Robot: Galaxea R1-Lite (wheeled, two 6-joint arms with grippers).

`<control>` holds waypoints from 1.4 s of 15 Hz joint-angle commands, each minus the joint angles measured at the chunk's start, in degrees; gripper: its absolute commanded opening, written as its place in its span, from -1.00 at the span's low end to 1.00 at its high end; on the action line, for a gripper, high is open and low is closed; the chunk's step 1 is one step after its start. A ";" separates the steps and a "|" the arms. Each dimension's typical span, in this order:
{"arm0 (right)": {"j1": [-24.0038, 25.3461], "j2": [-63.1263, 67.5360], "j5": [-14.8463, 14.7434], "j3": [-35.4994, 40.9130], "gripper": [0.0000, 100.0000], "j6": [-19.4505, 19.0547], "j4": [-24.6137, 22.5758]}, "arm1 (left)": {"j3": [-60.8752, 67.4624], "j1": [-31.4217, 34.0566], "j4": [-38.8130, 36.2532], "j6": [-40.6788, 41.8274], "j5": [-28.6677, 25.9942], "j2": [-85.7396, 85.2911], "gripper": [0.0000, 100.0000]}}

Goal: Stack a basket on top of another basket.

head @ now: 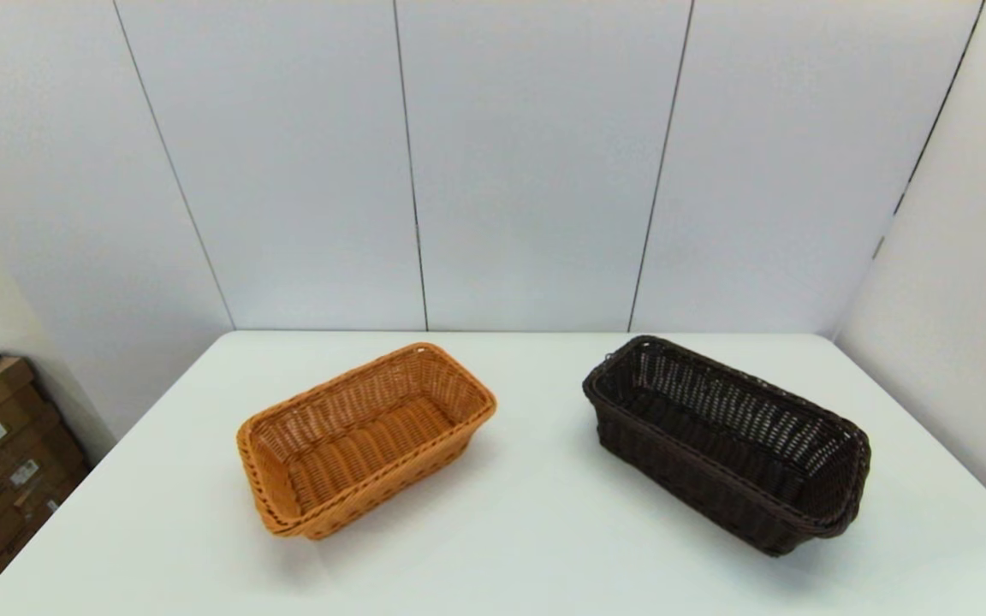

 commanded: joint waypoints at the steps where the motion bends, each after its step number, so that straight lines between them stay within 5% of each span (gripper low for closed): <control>1: 0.07 0.07 -0.02 0.01 1.00 0.00 -0.05 | -1.41 0.01 0.00 -0.24 0.48 -0.01 1.00; 9: -0.02 0.07 -0.02 0.01 1.00 0.00 -0.05 | -23.72 -0.08 2.11 -0.24 0.04 15.18 1.00; 16: 0.07 0.07 -0.02 0.01 1.00 0.00 -0.05 | -56.69 -0.08 3.34 -0.42 -0.04 44.02 1.00; 18: -0.02 0.07 -0.02 0.01 1.00 0.00 -0.05 | -66.36 0.01 8.44 -0.42 3.21 53.86 1.00; 21: -0.02 0.07 -0.02 0.01 1.00 0.00 -0.05 | -79.10 -0.61 20.04 -7.71 15.34 69.95 1.00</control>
